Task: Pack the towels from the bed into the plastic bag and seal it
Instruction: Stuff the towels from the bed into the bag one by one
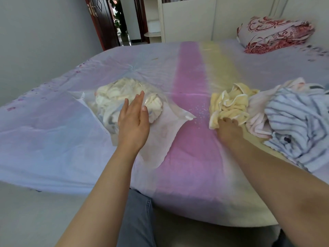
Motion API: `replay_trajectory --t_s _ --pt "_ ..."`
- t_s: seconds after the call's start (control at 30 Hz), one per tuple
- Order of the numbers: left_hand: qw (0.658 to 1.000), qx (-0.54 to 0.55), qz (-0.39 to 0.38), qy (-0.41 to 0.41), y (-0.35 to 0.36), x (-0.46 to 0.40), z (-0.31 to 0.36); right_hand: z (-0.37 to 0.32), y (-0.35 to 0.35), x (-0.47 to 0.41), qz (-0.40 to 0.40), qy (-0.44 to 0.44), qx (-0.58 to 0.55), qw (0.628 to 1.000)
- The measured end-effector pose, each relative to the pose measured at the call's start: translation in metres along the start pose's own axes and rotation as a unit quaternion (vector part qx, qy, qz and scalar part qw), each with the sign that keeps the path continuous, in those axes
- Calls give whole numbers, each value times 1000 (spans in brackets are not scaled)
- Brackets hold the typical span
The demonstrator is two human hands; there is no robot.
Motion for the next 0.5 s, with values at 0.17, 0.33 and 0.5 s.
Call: replay_trajectory --t_s 0.17,0.33,0.5 --pt "998 53 1 -18 2 3 -2 -32 -11 63 -16 -120 -86 989" --pt "996 84 12 -28 2 1 -5 -54 -46 166 -295 -207 -256 897" --pt "992 121 27 -32 1 -1 -8 -51 -69 155 -393 -189 -332 836"
Point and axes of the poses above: each hand's wrist, its own x-axis away from the middle knuckle, its own y-axis out of the palm, z = x × y, the point moved 4 cm from there along -x, towards the middle knuckle, and after that the axes turned 15 degrees about y, right-handed, at the moved point
